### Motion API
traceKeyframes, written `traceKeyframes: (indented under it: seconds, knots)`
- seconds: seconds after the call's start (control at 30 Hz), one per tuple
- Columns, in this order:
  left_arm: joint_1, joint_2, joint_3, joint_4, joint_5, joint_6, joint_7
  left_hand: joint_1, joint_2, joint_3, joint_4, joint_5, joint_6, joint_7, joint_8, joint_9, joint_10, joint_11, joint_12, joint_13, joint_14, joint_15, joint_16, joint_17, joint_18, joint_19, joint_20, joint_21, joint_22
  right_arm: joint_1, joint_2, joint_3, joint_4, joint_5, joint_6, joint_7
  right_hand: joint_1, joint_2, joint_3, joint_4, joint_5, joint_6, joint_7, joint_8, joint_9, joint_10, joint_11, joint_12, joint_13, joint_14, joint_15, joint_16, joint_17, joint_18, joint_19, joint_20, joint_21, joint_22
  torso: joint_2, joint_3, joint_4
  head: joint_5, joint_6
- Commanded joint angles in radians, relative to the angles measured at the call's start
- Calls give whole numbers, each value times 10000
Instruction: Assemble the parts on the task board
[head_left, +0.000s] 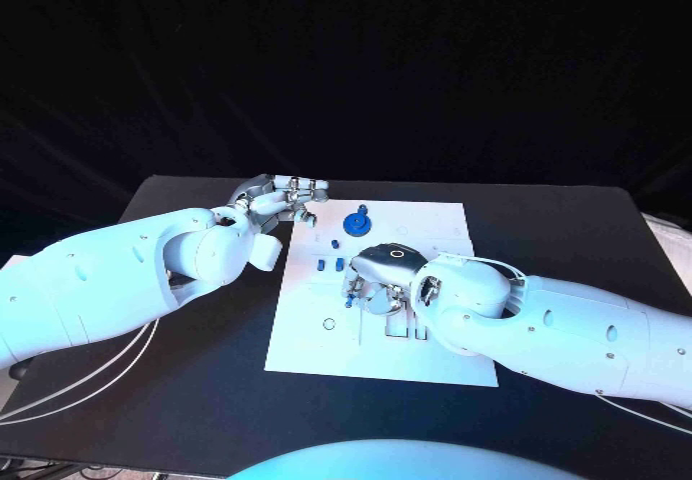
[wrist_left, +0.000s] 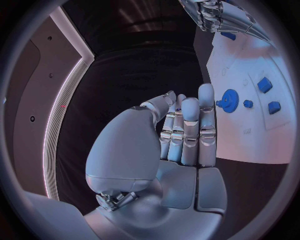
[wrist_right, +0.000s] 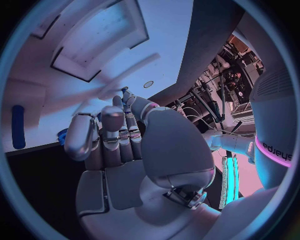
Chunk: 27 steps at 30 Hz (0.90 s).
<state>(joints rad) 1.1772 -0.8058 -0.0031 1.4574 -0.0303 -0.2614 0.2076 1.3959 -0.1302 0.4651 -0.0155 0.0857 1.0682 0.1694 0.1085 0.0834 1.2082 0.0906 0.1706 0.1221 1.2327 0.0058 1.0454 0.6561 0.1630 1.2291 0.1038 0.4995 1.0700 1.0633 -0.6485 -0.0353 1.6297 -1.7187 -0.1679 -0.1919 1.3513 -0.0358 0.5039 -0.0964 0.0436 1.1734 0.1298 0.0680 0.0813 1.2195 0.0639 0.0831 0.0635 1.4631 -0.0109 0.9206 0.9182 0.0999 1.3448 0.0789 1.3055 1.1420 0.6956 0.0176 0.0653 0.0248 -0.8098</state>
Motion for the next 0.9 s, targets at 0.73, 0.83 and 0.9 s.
traceKeyframes:
  seconds: [0.73, 0.83, 0.9]
  knots:
    - [-5, 32, 7, -79, 8, 313, -63, -18, 74, 5, -57, 29, -56, -10, 22, -12, -77, -22, 27, 15, -42, 4, -42, -9, 184, -57, 12, -42, -13, -204, 315, -53, -216, -881, 804, -514, -258, -130, -66, 93, 56, 16, 26, -3, 4, -30, 77, -93, 13, 145, 10, 44, -9, -70, 11, 34, 22, -20, 2, -10, -3, 9, -83]
    - [-5, 31, 7, -85, 8, 337, -73, -22, 79, 0, -61, 29, -69, -6, 19, -16, -96, -18, 32, 16, -50, 8, -48, -22, 184, -57, 15, -50, -18, -220, 318, -59, -226, -893, 703, -579, -352, -192, -120, 125, 60, -64, 46, -35, -13, -84, 100, -132, 10, 140, 32, 36, -20, -72, 4, 48, 24, -13, -4, -13, -7, 15, -102]
    - [-5, 30, 7, -86, 8, 352, -78, -22, 79, 0, -61, 29, -69, -6, 19, -16, -96, -18, 32, 16, -50, 8, -48, -22, 184, -57, 15, -50, -18, -227, 308, -61, -232, -895, 602, -637, -501, -336, -220, 175, 64, -285, 122, -88, -64, -248, 170, -200, -5, 120, 79, -15, -71, -62, -44, 76, -20, -81, -6, -17, -9, 21, -113]
